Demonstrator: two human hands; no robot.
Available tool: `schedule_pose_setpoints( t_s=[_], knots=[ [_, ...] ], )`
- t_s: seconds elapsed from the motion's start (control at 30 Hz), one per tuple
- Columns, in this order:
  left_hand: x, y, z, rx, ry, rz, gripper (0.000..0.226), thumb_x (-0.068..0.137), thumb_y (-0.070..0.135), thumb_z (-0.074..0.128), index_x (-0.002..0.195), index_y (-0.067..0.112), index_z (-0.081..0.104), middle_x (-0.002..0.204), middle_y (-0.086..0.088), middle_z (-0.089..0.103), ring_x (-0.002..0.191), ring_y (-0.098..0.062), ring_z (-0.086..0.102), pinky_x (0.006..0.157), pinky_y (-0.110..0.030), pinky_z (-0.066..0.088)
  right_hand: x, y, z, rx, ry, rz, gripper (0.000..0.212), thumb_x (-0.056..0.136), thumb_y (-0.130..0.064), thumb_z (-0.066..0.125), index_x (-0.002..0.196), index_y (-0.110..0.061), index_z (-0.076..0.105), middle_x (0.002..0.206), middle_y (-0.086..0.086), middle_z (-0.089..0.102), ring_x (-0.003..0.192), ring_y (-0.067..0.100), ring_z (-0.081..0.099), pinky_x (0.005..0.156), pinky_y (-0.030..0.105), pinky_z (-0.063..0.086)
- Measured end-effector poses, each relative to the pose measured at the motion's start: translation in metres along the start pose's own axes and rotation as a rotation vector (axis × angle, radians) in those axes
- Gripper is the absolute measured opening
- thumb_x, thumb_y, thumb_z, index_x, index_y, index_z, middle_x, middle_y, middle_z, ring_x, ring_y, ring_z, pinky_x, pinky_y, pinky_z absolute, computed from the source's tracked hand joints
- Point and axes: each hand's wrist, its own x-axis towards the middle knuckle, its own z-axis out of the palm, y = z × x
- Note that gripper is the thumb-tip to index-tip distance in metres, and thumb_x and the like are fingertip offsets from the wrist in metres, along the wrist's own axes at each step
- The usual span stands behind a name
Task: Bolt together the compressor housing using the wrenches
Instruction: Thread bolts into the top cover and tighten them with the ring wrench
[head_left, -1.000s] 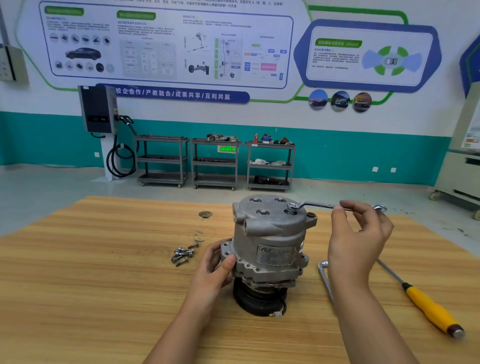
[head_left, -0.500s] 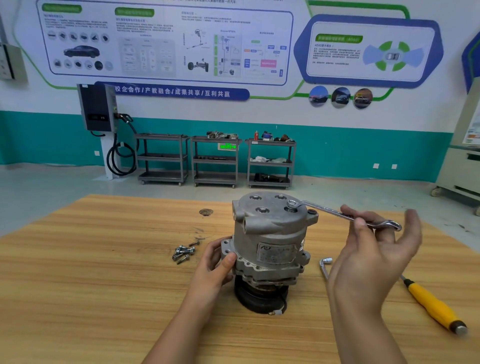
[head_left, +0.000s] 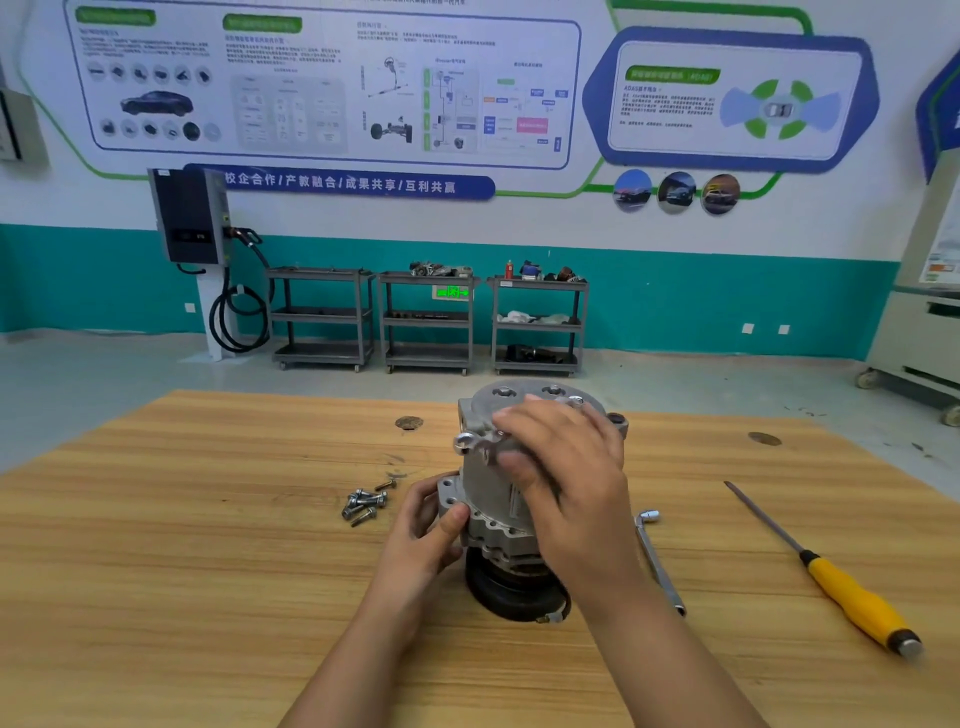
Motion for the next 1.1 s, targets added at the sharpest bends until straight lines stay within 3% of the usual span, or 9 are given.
schedule_pose_setpoints(
  t_s=[0.13, 0.3, 0.5, 0.67, 0.8, 0.87, 0.93, 1.0, 1.1],
  knots=[
    [0.001, 0.000, 0.002, -0.004, 0.011, -0.009, 0.050, 0.064, 0.035, 0.070, 0.111, 0.026, 0.055, 0.117, -0.001, 0.066, 0.104, -0.026, 0.063, 0.077, -0.035, 0.051, 0.027, 0.007, -0.001, -0.118, -0.035, 0.130, 0.024, 0.087, -0.037, 0.056, 0.094, -0.022, 0.074, 0.096, -0.011, 0.070, 0.101, 0.005, 0.052, 0.090, 0.026, 0.022],
    [0.000, 0.000, 0.003, 0.034, 0.015, 0.012, 0.046, 0.065, 0.036, 0.070, 0.108, 0.030, 0.056, 0.114, 0.004, 0.068, 0.102, -0.018, 0.065, 0.072, -0.029, 0.050, 0.054, 0.014, 0.007, -0.359, -0.211, 0.266, 0.018, 0.089, -0.041, 0.059, 0.095, -0.031, 0.072, 0.096, -0.013, 0.067, 0.101, 0.015, 0.047, 0.068, 0.029, 0.009],
    [0.002, 0.000, -0.001, 0.037, 0.022, -0.008, 0.048, 0.069, 0.032, 0.073, 0.114, 0.026, 0.057, 0.112, 0.005, 0.069, 0.109, -0.025, 0.062, 0.094, -0.048, 0.046, 0.078, 0.023, 0.014, -0.456, -0.341, 0.450, 0.020, 0.095, -0.036, 0.052, 0.099, -0.031, 0.070, 0.104, -0.006, 0.066, 0.109, 0.021, 0.048, 0.080, 0.036, 0.021],
    [0.002, 0.000, -0.002, 0.028, 0.015, -0.025, 0.052, 0.069, 0.032, 0.069, 0.118, 0.026, 0.055, 0.117, 0.004, 0.067, 0.112, -0.025, 0.060, 0.096, -0.048, 0.045, 0.077, 0.039, 0.006, -0.526, -0.314, 0.681, 0.023, 0.094, -0.030, 0.050, 0.110, -0.033, 0.066, 0.117, -0.004, 0.059, 0.118, 0.025, 0.036, 0.093, 0.042, 0.025],
    [0.003, -0.002, -0.002, 0.034, 0.010, -0.023, 0.053, 0.066, 0.036, 0.071, 0.117, 0.029, 0.056, 0.118, 0.007, 0.066, 0.111, -0.023, 0.060, 0.092, -0.045, 0.047, 0.068, 0.053, -0.001, -0.334, -0.297, 0.947, 0.023, 0.092, -0.036, 0.047, 0.106, -0.029, 0.062, 0.117, 0.006, 0.052, 0.119, 0.030, 0.035, 0.095, 0.042, 0.029],
    [0.003, -0.002, -0.003, 0.037, 0.009, -0.024, 0.054, 0.064, 0.039, 0.072, 0.115, 0.032, 0.056, 0.116, 0.010, 0.067, 0.111, -0.021, 0.061, 0.089, -0.040, 0.049, 0.059, 0.055, -0.002, -0.053, -0.204, 1.095, 0.019, 0.088, -0.036, 0.048, 0.100, -0.024, 0.059, 0.112, 0.008, 0.055, 0.117, 0.031, 0.043, 0.098, 0.046, 0.037],
    [0.003, -0.002, -0.003, 0.032, 0.010, -0.029, 0.055, 0.061, 0.043, 0.074, 0.113, 0.034, 0.057, 0.116, 0.011, 0.067, 0.111, -0.020, 0.061, 0.086, -0.037, 0.049, 0.049, 0.054, -0.002, 0.255, -0.022, 1.184, 0.022, 0.086, -0.034, 0.054, 0.103, -0.023, 0.060, 0.114, 0.008, 0.060, 0.108, 0.026, 0.054, 0.088, 0.042, 0.046],
    [0.003, -0.002, -0.004, 0.029, 0.012, -0.030, 0.055, 0.059, 0.045, 0.074, 0.111, 0.036, 0.058, 0.115, 0.011, 0.067, 0.110, -0.020, 0.061, 0.084, -0.036, 0.049, 0.040, 0.049, -0.001, 0.483, 0.151, 1.153, 0.015, 0.086, -0.028, 0.061, 0.101, -0.029, 0.064, 0.108, 0.003, 0.065, 0.097, 0.018, 0.061, 0.073, 0.033, 0.050],
    [0.003, -0.003, -0.005, 0.016, 0.016, -0.031, 0.053, 0.059, 0.043, 0.075, 0.109, 0.037, 0.059, 0.113, 0.010, 0.068, 0.108, -0.021, 0.062, 0.083, -0.035, 0.050, 0.029, 0.040, 0.004, 0.587, 0.309, 1.008, 0.009, 0.085, -0.022, 0.068, 0.083, -0.031, 0.071, 0.105, -0.004, 0.070, 0.099, 0.014, 0.065, 0.079, 0.030, 0.053]
  ],
)
